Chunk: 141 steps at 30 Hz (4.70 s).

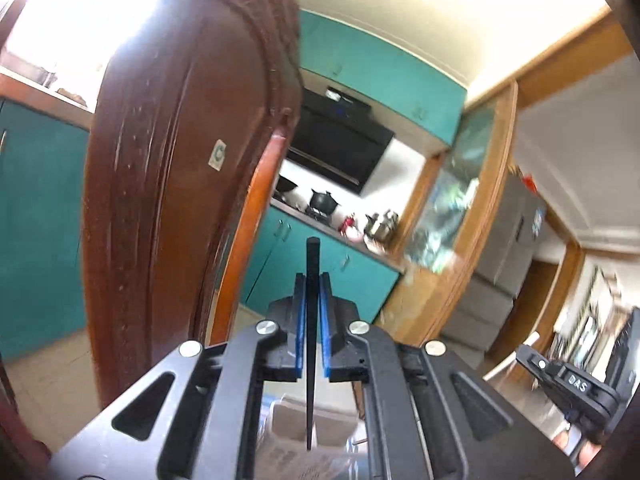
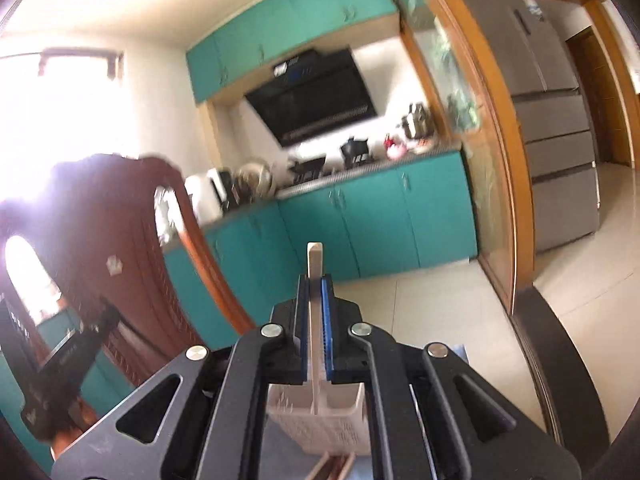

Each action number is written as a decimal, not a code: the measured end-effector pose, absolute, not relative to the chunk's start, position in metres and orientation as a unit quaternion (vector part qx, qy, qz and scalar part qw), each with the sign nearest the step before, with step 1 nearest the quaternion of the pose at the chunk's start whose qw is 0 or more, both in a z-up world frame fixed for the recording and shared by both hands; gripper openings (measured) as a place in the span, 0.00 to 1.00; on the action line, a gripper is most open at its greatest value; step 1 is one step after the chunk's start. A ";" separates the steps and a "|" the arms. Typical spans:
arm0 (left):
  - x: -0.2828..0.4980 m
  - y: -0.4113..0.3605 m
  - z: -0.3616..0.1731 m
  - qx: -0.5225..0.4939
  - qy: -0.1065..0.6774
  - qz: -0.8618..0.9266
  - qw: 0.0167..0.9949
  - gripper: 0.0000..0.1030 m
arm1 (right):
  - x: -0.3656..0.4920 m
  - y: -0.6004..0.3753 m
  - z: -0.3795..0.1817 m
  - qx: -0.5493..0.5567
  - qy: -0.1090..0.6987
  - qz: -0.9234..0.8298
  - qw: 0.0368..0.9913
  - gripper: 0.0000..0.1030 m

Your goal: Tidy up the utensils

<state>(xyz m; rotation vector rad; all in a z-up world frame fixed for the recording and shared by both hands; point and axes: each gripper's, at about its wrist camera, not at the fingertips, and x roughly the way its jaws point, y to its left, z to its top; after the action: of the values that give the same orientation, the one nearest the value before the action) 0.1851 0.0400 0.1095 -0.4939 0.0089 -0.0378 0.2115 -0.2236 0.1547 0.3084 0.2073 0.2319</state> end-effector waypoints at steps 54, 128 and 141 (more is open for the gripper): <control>0.246 0.010 -0.067 -0.096 0.326 0.012 0.940 0.58 | 0.230 -0.115 -0.129 0.048 0.518 0.083 0.850 0.13; 0.284 -0.055 -0.152 -0.089 0.490 -0.106 0.860 0.21 | 0.203 -0.225 -0.122 0.154 0.497 -0.013 0.854 0.36; 0.279 -0.032 -0.149 -0.106 0.492 -0.090 0.860 0.08 | 0.204 -0.216 -0.122 0.136 0.497 -0.020 0.857 0.40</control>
<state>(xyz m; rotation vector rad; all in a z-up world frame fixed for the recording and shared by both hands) 0.2795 -0.0322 -0.1490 -0.2226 1.0323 -0.1893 0.2039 -0.2161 -0.1220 0.2855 1.0453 -0.0411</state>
